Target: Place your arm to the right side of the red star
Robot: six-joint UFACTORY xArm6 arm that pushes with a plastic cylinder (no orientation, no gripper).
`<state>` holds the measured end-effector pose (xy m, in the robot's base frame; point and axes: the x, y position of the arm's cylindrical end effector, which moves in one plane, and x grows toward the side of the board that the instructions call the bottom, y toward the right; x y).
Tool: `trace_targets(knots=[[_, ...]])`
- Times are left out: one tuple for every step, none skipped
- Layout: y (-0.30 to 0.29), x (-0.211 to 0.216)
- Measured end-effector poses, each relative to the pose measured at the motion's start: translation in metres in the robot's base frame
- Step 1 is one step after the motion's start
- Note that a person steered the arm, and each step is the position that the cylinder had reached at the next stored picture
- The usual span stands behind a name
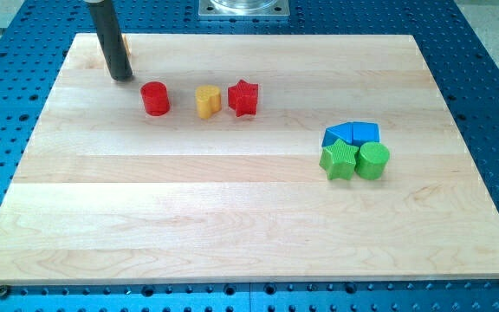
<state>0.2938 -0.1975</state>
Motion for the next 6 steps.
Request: trace_targets(knots=[[0.042, 0.028], [0.058, 0.048], [0.089, 0.022], [0.176, -0.010], [0.292, 0.001], [0.327, 0.077]])
